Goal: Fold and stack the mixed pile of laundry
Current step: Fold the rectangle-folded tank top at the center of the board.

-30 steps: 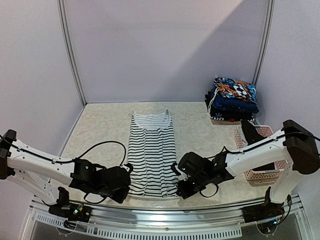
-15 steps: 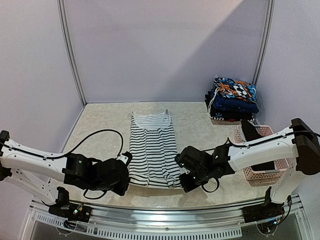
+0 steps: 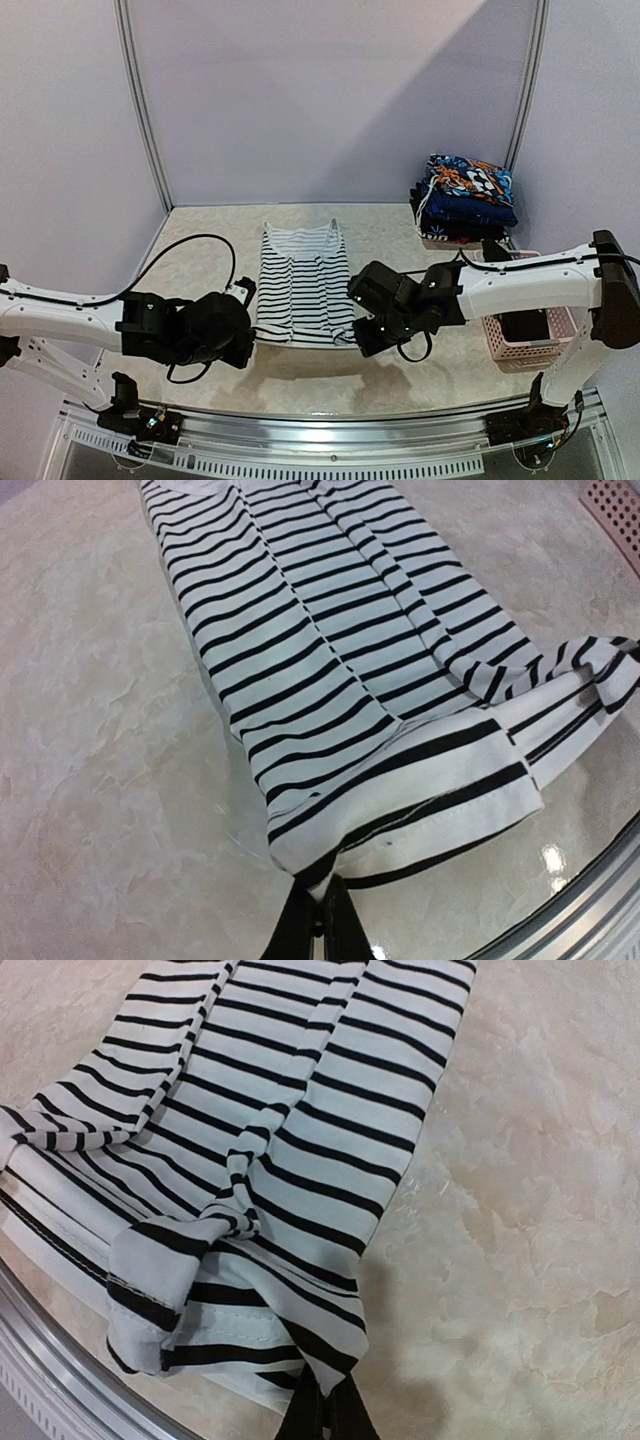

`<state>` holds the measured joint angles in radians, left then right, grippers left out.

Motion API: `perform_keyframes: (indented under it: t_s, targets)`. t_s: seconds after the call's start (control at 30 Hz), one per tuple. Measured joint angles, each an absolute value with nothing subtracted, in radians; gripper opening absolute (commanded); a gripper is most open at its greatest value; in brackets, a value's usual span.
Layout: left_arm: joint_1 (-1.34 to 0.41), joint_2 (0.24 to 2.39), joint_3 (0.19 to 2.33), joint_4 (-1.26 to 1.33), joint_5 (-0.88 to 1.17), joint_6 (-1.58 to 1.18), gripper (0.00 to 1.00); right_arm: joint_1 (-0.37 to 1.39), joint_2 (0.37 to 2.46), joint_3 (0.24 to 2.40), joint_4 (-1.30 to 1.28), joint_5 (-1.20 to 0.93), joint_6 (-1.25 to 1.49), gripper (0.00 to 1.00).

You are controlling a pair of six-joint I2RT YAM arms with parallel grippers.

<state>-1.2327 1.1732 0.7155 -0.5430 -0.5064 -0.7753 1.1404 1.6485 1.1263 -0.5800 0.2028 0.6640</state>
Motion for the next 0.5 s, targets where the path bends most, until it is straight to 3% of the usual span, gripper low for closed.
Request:
perform_keyframes:
  t_s: [0.5]
  targets:
    - [-1.077, 1.206, 0.761, -0.463, -0.53, -0.652, 0.0, 1.052, 1.729, 1.321, -0.64, 0.288, 0.599, 0.0]
